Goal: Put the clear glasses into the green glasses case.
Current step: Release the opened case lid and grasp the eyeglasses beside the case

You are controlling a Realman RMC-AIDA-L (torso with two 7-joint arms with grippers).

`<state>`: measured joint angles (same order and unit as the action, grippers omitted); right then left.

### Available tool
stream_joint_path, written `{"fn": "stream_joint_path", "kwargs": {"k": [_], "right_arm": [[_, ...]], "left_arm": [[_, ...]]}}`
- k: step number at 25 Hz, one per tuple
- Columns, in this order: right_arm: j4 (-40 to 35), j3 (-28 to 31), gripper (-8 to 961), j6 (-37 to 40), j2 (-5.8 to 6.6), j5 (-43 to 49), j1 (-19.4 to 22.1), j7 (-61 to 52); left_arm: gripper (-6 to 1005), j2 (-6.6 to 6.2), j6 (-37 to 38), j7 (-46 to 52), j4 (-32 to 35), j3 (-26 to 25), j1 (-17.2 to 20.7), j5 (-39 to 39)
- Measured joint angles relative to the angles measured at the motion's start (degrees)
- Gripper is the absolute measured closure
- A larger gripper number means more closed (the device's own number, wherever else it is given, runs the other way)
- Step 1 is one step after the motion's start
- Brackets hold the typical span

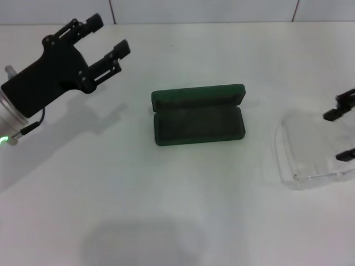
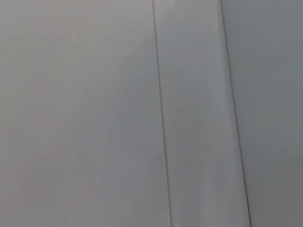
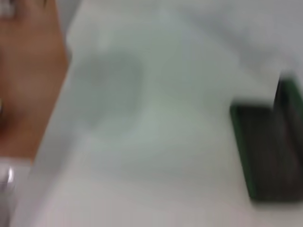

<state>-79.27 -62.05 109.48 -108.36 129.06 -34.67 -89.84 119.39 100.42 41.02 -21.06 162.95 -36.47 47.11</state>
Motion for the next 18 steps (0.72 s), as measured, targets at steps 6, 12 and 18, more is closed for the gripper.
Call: {"fn": "stream_joint_path", "kwargs": {"k": [6, 12, 18], "right_arm": [[-3.93, -5.05, 225, 0.94, -5.47, 15.66, -1.60, -1.05], [-0.08, -11.15, 233, -2.85, -6.62, 18.88, -1.51, -1.16], [5.53, -17.41, 241, -9.03, -7.02, 22.16, -2.10, -1.90]], "left_arm": [[278, -0.11, -0.33, -0.10, 0.76, 0.00, 1.79, 0.05], [278, -0.10, -0.45, -0.12, 0.99, 0.00, 1.85, -0.14], [279, 0.01, -1.52, -0.15, 1.09, 0.00, 1.68, -0.29]]}}
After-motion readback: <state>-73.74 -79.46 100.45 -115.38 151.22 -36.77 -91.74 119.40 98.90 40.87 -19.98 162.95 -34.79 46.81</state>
